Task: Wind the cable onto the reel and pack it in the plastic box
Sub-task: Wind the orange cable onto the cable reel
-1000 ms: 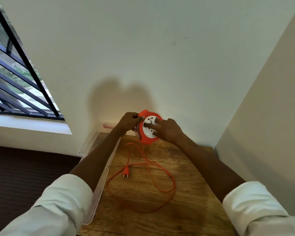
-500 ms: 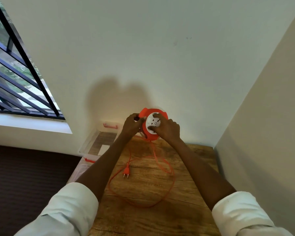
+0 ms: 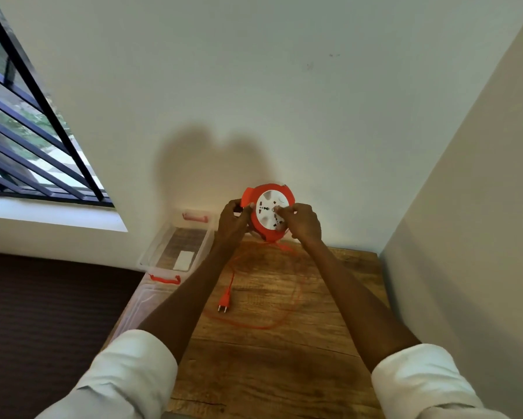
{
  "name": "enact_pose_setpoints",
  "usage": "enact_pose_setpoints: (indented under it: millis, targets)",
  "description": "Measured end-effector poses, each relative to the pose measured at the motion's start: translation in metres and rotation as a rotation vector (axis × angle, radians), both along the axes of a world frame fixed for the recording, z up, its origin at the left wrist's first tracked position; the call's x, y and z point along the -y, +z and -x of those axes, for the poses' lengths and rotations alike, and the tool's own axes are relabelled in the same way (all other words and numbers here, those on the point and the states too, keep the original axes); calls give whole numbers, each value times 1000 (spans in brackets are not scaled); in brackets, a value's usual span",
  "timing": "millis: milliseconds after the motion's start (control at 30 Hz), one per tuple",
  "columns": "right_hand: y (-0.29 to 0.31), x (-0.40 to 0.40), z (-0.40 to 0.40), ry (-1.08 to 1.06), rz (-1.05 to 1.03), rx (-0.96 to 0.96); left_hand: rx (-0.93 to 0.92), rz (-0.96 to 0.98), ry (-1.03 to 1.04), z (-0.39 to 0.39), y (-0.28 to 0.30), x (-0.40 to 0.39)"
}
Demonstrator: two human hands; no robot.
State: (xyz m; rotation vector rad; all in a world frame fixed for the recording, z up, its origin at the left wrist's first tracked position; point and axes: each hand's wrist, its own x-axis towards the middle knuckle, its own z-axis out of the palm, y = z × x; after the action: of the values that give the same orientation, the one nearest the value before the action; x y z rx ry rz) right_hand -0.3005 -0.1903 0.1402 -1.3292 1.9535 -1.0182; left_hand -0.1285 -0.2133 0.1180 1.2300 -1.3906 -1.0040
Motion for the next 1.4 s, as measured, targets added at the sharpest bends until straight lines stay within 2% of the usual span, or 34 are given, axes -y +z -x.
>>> enact_pose_setpoints:
  millis: [67,133,167,267,333,467,567,700,867,967,1100,1200,1300,1400]
  targets:
    - [-3,-7,13,149,151,-445,82,-2,-26,-10,7,12]
    - [-6,-7,21,379,293,-748,172,-31,-76,-18,15,22]
    - [-4,-7,23,486,321,-836,204,-51,-103,-21,19,26]
    - [5,-4,25,648,313,-895,259,-107,-187,-27,32,34]
    - [2,-1,26,782,339,-1128,297,-132,-236,-27,38,37]
    - [8,6,25,835,355,-1441,341,-151,-284,-22,39,37]
    - [7,10,21,803,370,-1581,318,-126,-272,-19,37,35]
    - [3,12,11,566,193,-1287,211,-77,-180,-10,32,27]
    - [5,12,-2,177,84,-636,153,2,-41,5,20,18]
    - [2,13,-10,69,35,-385,112,-8,9,9,14,11]
    - [-3,11,-11,77,-11,-292,136,5,42,10,13,8]
    - [-9,2,-7,127,116,-243,103,-14,126,8,16,9]
    - [-26,-14,-8,72,276,-242,-96,-74,216,1,20,16]
    - [-40,-25,-19,14,135,-262,-248,-155,277,-7,22,22]
